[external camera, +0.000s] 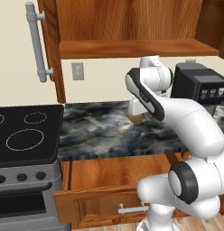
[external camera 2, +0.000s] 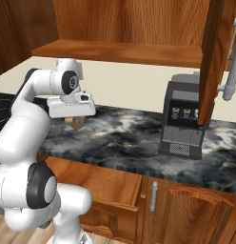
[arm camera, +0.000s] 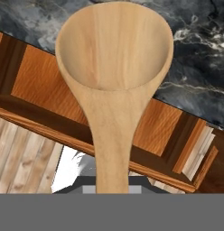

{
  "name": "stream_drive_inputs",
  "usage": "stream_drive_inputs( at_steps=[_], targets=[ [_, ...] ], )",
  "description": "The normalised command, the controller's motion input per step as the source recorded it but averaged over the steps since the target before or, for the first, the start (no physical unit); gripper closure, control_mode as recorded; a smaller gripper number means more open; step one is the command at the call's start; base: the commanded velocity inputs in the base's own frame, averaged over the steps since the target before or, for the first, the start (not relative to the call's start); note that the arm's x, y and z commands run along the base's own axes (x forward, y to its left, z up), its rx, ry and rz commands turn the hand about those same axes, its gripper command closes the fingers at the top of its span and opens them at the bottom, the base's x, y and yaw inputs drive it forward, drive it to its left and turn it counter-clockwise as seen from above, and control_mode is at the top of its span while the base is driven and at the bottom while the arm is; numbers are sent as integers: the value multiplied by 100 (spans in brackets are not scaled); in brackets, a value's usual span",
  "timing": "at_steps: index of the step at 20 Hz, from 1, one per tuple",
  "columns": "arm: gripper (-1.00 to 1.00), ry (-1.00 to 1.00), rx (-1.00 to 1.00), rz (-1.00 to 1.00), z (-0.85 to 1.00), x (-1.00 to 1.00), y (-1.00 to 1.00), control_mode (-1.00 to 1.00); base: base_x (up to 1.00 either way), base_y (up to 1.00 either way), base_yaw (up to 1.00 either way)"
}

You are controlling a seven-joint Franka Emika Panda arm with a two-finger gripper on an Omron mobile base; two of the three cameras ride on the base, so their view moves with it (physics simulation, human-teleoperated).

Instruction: Organize the utensils by type. Pick up the wooden spoons from the counter and place them in the open cabinet. Then pick up the metallic utensils from the counter and place them in the open drawer.

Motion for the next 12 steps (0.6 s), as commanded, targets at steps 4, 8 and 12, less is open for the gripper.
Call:
stream_drive_inputs(
  at_steps=[4,8,12],
  targets=[
    [100,-3,0,7,1,-5,0,-100,-1,0,0],
    [100,-17,-1,31,27,-25,-1,-100,0,0,0],
    [100,-20,-6,51,51,-13,-1,-100,0,0,0]
  ],
)
